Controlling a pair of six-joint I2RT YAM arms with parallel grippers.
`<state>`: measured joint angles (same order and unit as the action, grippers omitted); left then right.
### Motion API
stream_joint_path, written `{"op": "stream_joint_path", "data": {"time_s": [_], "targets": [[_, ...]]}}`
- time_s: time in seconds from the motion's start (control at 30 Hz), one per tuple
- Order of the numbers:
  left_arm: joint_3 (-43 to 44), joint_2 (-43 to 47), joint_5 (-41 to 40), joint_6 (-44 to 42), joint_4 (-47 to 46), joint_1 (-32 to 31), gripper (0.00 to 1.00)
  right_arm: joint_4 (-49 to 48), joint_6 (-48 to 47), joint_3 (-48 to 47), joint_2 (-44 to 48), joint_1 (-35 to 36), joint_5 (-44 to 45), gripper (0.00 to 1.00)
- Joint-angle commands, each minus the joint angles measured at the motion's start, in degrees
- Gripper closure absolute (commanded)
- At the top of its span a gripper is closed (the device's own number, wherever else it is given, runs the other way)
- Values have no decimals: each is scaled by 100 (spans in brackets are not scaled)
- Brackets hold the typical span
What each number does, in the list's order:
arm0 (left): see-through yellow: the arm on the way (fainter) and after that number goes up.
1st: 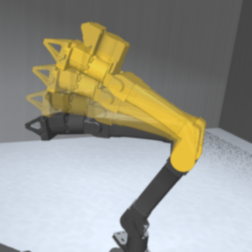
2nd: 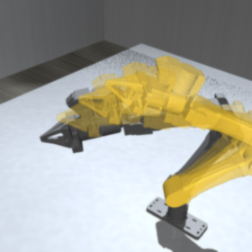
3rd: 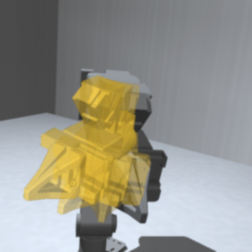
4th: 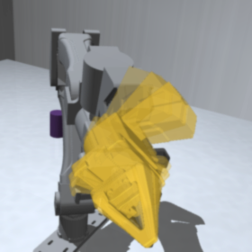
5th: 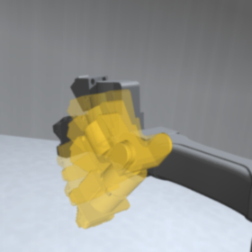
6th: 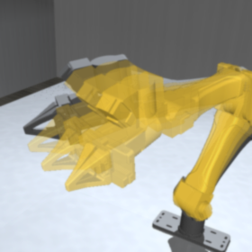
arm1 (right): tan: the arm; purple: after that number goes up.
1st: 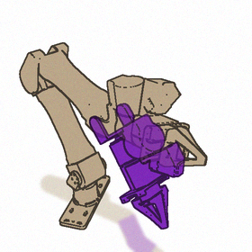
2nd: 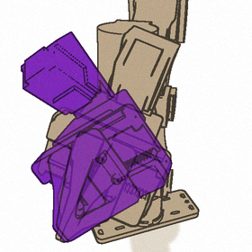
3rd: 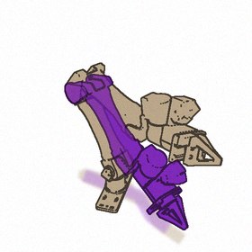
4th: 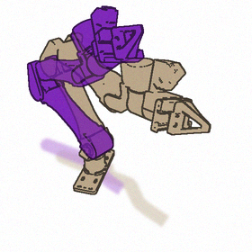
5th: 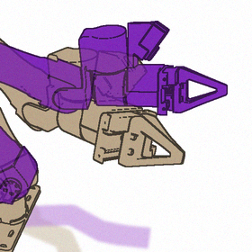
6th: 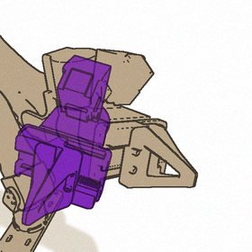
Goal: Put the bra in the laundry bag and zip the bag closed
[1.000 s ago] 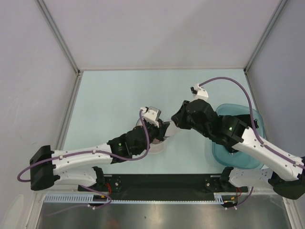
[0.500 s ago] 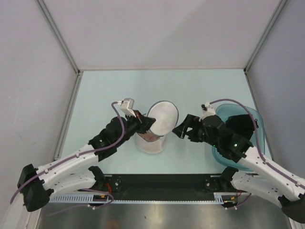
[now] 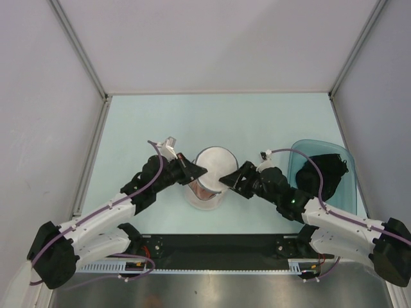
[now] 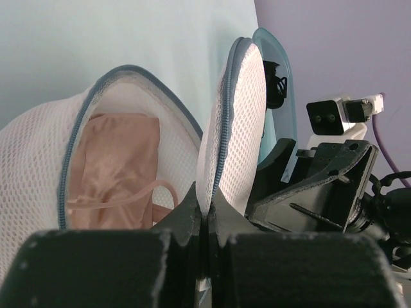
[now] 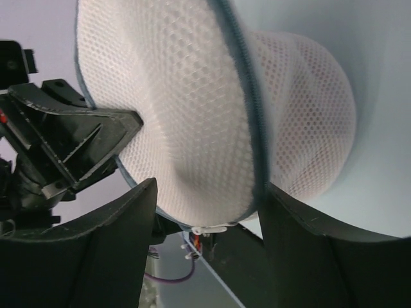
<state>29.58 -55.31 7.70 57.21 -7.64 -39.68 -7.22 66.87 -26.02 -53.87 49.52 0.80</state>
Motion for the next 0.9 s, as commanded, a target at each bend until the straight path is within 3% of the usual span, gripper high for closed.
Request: {"op": "stream_joint_path", "data": {"time_s": [0.0,0.1,0.23,0.37,0.43,0.47,0.6,0.67,0.73,0.77,0.8,0.87], "targets": [[21,-59,337,299,-168,136,100,-632,546,-52,-106,233,244,33],[4,2,337,335,-107,189,100,88,634,-193,-10,409,569,33],[12,38,398,308,34,224,100,20,704,-61,43,515,658,35],[179,-24,364,-16,482,224,97,-348,643,-87,-272,524,588,49],[302,116,136,-429,990,224,82,-516,669,-131,-414,515,509,53],[372,204,-4,-604,1175,224,77,-613,704,-149,-484,515,431,64],[968,801,-1242,-1693,2718,14,23,-640,959,-316,-756,541,360,80],[1128,1179,-2323,-1871,3170,-425,24,-438,1126,-438,-774,550,360,88],[1094,1521,-3017,-1968,3374,-1099,34,-132,1170,-631,-783,550,360,89],[1050,1584,-3168,-1968,3366,-1321,40,9,1249,-702,-775,568,412,89],[962,1619,-3257,-1881,3339,-1532,53,124,1293,-781,-766,577,447,89],[874,1550,-3381,-1784,3208,-2165,59,440,1433,-974,-757,594,570,86]]}}
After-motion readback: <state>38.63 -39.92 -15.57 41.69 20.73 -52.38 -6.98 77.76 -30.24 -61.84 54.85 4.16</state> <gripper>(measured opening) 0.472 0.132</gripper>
